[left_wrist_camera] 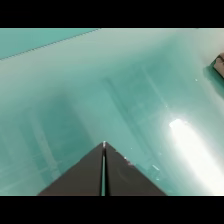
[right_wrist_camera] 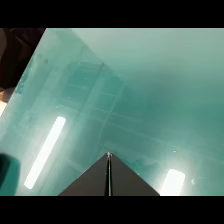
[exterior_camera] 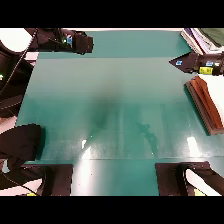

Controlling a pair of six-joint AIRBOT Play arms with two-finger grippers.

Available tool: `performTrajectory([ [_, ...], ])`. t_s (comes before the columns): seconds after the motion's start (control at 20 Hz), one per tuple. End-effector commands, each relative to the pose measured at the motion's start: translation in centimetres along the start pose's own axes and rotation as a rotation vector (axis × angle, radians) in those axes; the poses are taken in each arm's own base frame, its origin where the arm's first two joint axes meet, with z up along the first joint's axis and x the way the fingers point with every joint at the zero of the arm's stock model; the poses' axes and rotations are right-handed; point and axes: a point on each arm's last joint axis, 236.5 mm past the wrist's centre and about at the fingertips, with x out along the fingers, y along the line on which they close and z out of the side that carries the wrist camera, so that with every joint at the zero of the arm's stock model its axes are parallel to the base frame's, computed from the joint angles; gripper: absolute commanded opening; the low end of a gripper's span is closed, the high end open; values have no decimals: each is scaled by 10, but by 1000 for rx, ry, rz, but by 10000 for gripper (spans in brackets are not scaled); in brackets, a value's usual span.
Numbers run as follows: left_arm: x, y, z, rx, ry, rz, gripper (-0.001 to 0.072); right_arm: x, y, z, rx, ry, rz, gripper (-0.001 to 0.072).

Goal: Fold the shirts.

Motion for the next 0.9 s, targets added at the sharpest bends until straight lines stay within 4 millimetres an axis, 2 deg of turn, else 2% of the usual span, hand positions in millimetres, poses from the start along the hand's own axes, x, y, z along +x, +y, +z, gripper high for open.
performTrajectory([
  [0.0, 0, 0, 0, 0, -2, 0, 27, 1, 1, 0, 0, 2, 2, 19],
  [0.5, 0, 0, 1, 0, -3, 0, 26, 0, 2, -4, 0, 16, 7, 19],
  [0.6, -2, 1, 19, 3, -80, 4, 27, 0, 3, -8, 0, 33, 13, 19],
  [0.65, -9, 3, 20, 7, -72, 11, 26, 0, 4, -10, 0, 40, 15, 19],
  [0.7, -20, 13, 16, 24, -46, 47, 27, 0, 4, -10, 0, 41, 15, 19],
  [0.75, -38, 30, 8, 44, -4, 108, 26, 0, 4, -10, 0, 42, 15, 19],
  [0.85, -81, 73, -21, 52, 115, 254, 26, -1, 0, -9, 4, 40, 8, 19],
])
